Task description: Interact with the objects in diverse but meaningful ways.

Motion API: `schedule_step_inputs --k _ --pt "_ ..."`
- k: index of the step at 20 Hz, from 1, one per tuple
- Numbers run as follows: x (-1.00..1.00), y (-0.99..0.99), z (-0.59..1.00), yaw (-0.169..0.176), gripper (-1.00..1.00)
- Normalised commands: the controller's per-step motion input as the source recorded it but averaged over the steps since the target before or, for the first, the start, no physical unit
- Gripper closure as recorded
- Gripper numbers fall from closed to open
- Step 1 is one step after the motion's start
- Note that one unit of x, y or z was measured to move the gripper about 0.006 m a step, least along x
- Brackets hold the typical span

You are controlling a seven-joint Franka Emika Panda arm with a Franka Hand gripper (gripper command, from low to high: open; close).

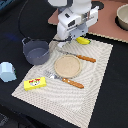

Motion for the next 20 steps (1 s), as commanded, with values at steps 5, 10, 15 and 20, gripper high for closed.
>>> schedule_step_inputs --k 5,10,15,20 --pt "0.13 0.0 -0.32 -0.023 1.0" --pt "0.14 0.01 -0.3 -0.021 1.0" --pt "0.17 0.01 -0.26 -0.017 1.0" --pt "0.21 0.04 -0.23 -0.013 1.0"
